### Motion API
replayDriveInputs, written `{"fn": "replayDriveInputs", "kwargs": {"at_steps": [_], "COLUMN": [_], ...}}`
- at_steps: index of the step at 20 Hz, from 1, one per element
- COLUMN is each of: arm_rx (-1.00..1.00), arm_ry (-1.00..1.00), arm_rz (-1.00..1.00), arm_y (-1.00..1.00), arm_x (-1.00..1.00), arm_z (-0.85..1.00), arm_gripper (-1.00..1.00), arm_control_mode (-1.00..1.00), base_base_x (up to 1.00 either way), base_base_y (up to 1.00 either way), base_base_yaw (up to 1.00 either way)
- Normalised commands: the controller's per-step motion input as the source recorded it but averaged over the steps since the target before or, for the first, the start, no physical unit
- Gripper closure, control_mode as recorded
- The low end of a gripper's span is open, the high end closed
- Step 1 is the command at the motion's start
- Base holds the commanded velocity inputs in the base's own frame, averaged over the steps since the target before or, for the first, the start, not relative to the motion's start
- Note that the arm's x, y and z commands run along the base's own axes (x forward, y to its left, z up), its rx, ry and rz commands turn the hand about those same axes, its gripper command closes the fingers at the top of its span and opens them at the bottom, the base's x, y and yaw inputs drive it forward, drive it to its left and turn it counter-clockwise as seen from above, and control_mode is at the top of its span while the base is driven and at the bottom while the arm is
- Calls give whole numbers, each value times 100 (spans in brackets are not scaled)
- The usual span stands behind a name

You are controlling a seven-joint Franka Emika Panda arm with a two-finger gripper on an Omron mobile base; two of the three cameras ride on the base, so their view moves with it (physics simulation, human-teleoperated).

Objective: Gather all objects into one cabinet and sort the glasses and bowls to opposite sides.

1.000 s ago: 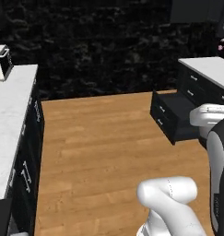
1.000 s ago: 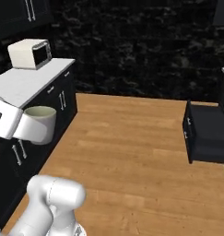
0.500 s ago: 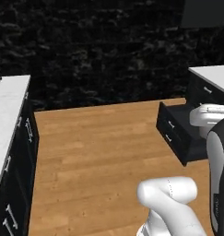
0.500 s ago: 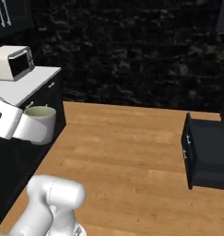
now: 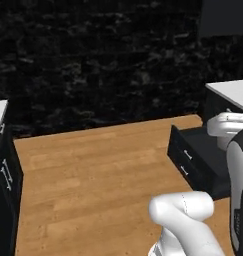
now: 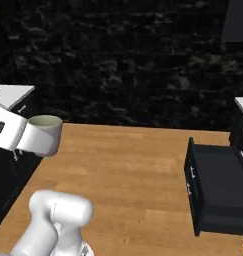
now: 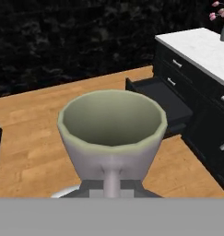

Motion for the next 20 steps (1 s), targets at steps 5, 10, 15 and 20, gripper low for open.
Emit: {"fn": "replayDriveInputs", "kwargs": {"at_steps": [5,10,15,20], "arm_rx": [0,0,0,0], "arm_ry": [0,0,0,0], "arm_rz": [0,0,0,0], "arm_y": [0,0,0,0], "arm_x": [0,0,0,0], "arm_z": [0,0,0,0], "arm_gripper": [100,100,100,100], "arm_control_mode": [100,100,100,100], "base_base_x": [89,74,50,43], "base_base_y": [-15,-5,0,0], "base_base_yaw": [-40,-39,-39,-45]}}
